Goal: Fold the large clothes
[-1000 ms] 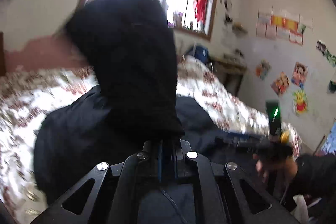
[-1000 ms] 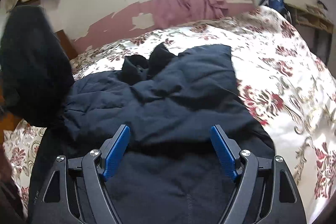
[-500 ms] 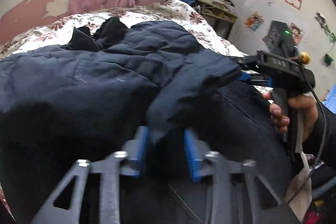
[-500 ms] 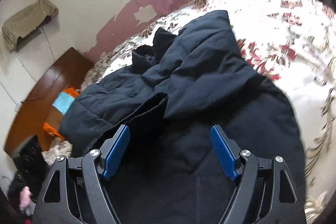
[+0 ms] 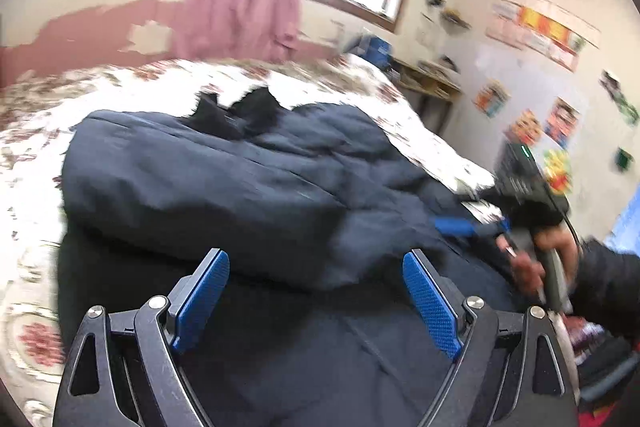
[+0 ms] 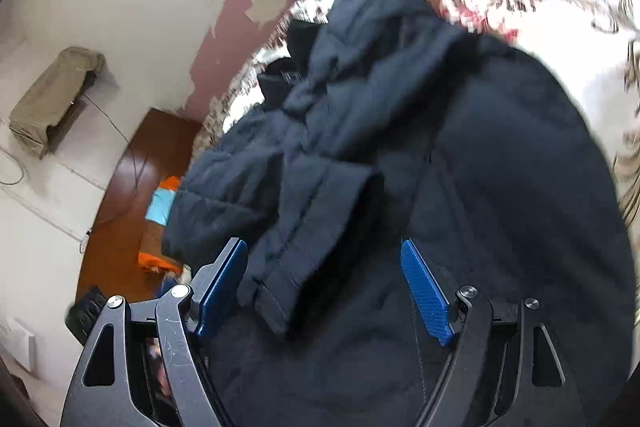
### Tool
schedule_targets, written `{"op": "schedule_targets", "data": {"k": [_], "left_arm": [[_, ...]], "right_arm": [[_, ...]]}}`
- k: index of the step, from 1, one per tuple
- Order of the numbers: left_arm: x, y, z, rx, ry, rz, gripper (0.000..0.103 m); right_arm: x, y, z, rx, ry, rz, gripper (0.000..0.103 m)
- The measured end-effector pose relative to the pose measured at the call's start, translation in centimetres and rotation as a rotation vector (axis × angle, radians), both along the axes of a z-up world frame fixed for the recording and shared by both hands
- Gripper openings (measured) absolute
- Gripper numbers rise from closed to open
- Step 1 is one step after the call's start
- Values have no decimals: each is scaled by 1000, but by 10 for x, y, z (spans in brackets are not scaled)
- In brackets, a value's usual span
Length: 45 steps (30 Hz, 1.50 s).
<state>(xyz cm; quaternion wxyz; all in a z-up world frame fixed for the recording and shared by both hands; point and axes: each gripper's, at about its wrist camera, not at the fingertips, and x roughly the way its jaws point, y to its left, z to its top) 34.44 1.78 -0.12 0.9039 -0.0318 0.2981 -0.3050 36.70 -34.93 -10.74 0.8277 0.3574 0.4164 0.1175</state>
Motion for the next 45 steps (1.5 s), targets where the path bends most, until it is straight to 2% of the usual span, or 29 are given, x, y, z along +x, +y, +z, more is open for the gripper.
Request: {"op": "schedule_targets", "data": {"k": [3,6,7,8,9,10,13,17,20,23,26,31,34,36,39,40,42,44,45], "left_arm": [[13,29,7,-1,-41,154,89],[31,68,10,28,-43,416,89],[38,82,8,32,-23,509,89],[44,96,6,18,-1,576,89],[47,110,3,-13,18,617,89],[50,119,0,-40,35,638,89],[61,139,-11,-112,110,661,89],[67,141,-23,-137,150,654,89],[68,134,-25,-127,145,628,89],[69,127,-21,-121,115,596,89],[73,117,-17,-95,83,578,89],[89,98,-11,-49,50,547,89],[99,80,-7,26,9,527,89],[106,67,-8,108,-4,523,89],[110,50,-12,215,-1,514,89],[109,47,-12,224,-8,508,89],[102,40,-6,219,-40,479,89],[95,31,4,177,-75,431,89],[93,25,8,157,-84,406,89]], "right_arm": [[10,18,0,-56,-6,10,75],[21,31,0,-67,10,3,72],[22,32,1,-59,16,-4,63],[24,34,1,-52,27,-16,50],[27,37,1,-46,39,-28,42],[27,38,1,-45,52,-37,29],[26,41,10,-37,38,-44,13],[22,50,61,-150,-106,-31,7],[23,43,118,-276,-261,-71,5],[29,28,152,-357,-344,-129,5],[44,8,167,-422,-362,-176,5],[74,-3,137,-535,-277,-163,5],[88,-2,107,-615,-211,-143,5],[95,-5,92,-672,-147,-141,7],[93,-4,94,-735,-112,-182,22],[90,-3,99,-750,-125,-195,29],[80,8,119,-796,-213,-198,42],[76,20,132,-822,-298,-155,61],[77,29,137,-822,-334,-102,62]]}}
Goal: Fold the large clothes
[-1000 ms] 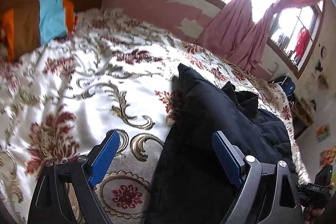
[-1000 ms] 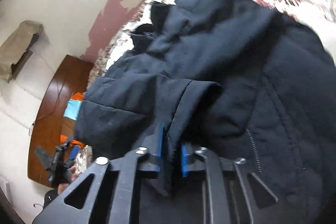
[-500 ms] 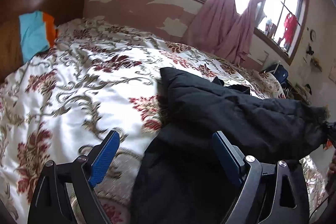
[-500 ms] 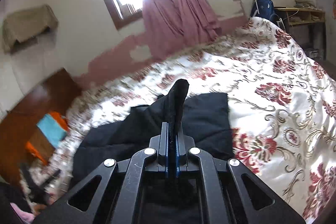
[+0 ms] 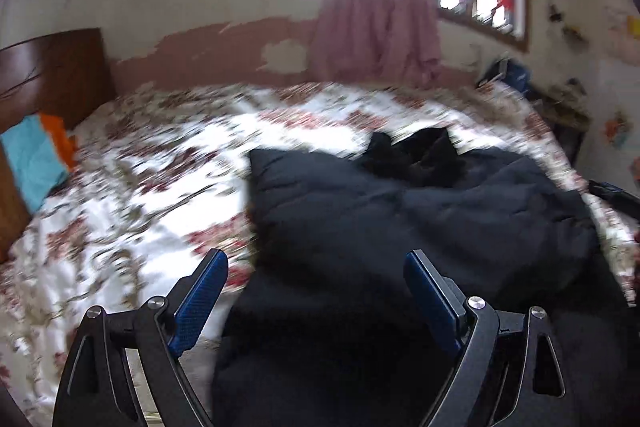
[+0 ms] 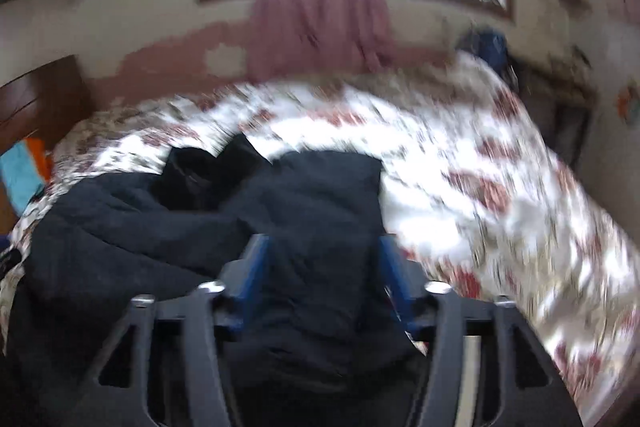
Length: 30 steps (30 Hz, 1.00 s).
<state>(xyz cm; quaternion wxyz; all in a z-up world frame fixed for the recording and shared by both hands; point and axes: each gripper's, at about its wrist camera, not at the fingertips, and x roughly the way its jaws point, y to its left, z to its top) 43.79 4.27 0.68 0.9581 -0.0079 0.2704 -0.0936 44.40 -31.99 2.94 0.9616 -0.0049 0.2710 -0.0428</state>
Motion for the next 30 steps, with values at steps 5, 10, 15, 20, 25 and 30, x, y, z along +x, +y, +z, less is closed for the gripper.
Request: {"op": "schedule_targets", "data": {"k": [5,10,15,20,25,30], "left_arm": [[21,-48,2,21,69,-118,89],[52,-78,-23,130,166,-135,89],[53,-91,-48,262,137,-134,91],[53,-97,-62,313,135,-108,91],[55,-104,-71,367,122,-85,92],[56,-106,-76,381,104,-74,92]], "right_arm": [[26,27,-16,57,147,186,62],[43,30,-54,39,240,229,61],[51,28,-82,48,289,252,61],[60,45,-101,-52,337,254,62],[59,43,-108,-40,332,262,62],[56,46,-113,-61,319,254,62]]}}
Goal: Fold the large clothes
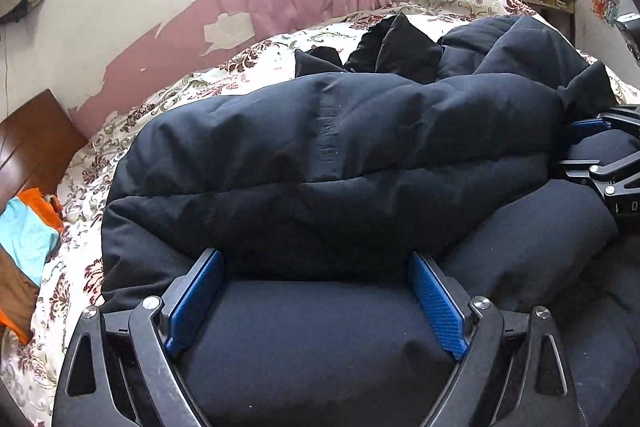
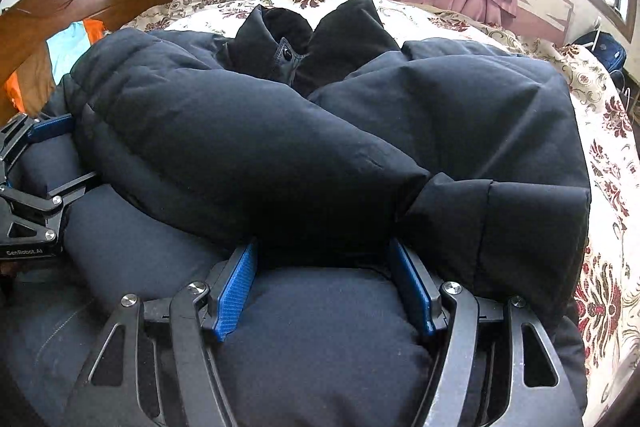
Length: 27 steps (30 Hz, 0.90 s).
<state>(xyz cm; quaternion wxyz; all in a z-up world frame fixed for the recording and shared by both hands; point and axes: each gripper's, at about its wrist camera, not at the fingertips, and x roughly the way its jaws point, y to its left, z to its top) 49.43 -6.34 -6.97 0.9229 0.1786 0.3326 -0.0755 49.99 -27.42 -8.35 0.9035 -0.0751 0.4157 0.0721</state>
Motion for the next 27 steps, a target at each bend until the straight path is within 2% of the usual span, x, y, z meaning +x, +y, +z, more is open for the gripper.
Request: {"op": "schedule_targets", "data": {"k": [6,8,11,15,17,22,27], "left_arm": [[-4,3,2,-20,-32,-23,97],[-2,4,5,-39,-19,-31,98],[3,10,16,-80,49,-56,99],[14,26,40,-170,162,-73,99],[22,32,50,-201,184,-54,99],[67,33,73,-173,139,39,99],[135,16,77,-180,156,98,99]], "right_arm": [[-3,-1,3,9,-25,6,64],[-3,-3,6,26,-20,20,68],[-4,-9,18,71,6,47,70],[-13,-20,44,12,-17,65,70],[-10,-29,57,-1,-19,57,70],[33,-43,87,4,-25,-8,71],[104,-49,97,145,-25,-97,71]]}}
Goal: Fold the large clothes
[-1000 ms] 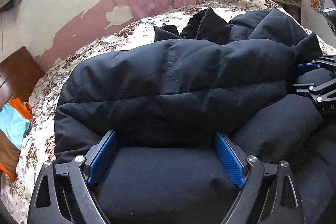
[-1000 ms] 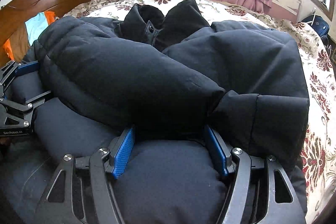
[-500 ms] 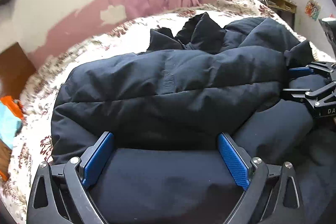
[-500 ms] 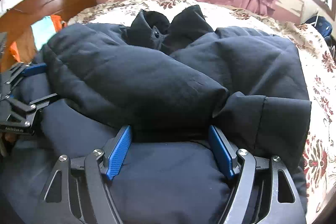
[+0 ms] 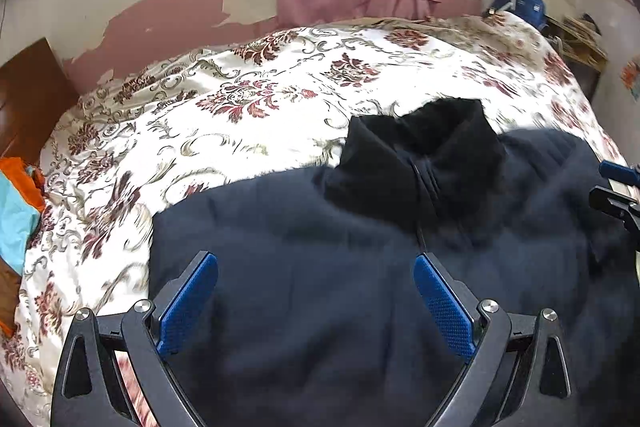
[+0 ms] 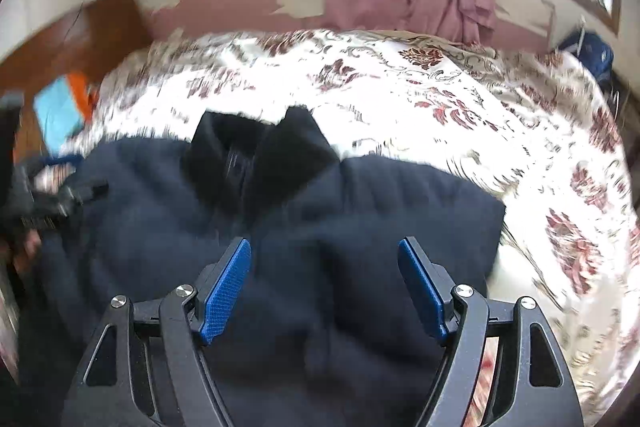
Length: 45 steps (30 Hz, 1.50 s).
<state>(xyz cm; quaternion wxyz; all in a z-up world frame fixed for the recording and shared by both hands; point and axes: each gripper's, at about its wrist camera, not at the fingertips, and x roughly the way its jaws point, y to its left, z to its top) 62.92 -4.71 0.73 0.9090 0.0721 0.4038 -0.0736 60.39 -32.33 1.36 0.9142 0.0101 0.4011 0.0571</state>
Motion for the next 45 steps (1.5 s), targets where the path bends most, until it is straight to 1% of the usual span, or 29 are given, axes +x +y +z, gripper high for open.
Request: {"op": "schedule_targets", "data": {"k": [2,5,7,9,10,11,12,13,15,16,17,18,19,20,21,23,24,27,29,30,32,34,37,41,43,45], "left_arm": [[28,-8,-2,-2,8,25,99],[58,-15,-7,-12,11,57,99],[76,-20,-12,-24,18,78,99],[90,-24,-17,-37,34,87,99],[99,-28,-20,-40,40,87,99],[106,-31,-22,-40,46,86,98],[112,-34,-24,-39,44,89,98],[117,-36,-23,-39,36,91,96],[122,-40,-24,-43,25,90,78],[125,-40,-25,-50,28,87,56],[127,-40,-27,-68,43,80,39],[128,-40,-29,-106,64,60,30],[127,-40,-29,-136,70,41,12],[124,-39,-27,-156,71,28,9],[120,-40,-24,-158,57,24,8],[110,-36,-17,-156,28,25,5],[105,-32,-14,-167,22,35,5],[92,-12,-4,-224,20,74,5],[83,2,0,-236,32,109,5],[77,9,2,-261,37,121,4],[63,22,6,-298,32,127,4],[44,35,9,-335,21,124,4],[15,47,6,-340,9,115,4],[-17,42,-5,-278,-23,87,4],[-22,40,-14,-254,-11,80,4],[-22,40,-25,-251,9,81,4]], "right_arm": [[29,-2,-2,61,3,-48,71],[68,0,-12,169,13,-90,71],[85,9,-20,193,13,-87,70],[102,21,-28,181,20,-72,68],[111,28,-32,177,27,-63,64],[119,33,-35,173,32,-57,57],[124,35,-37,170,36,-53,53],[131,40,-41,163,44,-50,48],[140,45,-45,147,63,-55,41],[142,46,-48,142,71,-60,34],[145,47,-53,137,79,-68,27],[143,45,-52,138,79,-67,25],[139,46,-51,138,76,-66,19],[136,46,-50,136,68,-60,16],[131,46,-47,130,57,-47,15],[119,44,-41,95,41,-33,9],[112,42,-36,83,28,-22,8],[89,32,-22,69,1,-2,7],[72,23,-13,61,-15,7,6],[66,19,-9,53,-22,13,6],[46,12,-4,26,-39,26,5],[30,5,-1,21,-50,40,4],[3,-1,-3,15,-45,81,4],[-16,5,-16,-67,-27,122,4],[-18,5,-25,-80,-4,124,4],[-18,3,-34,-70,15,118,4]]}}
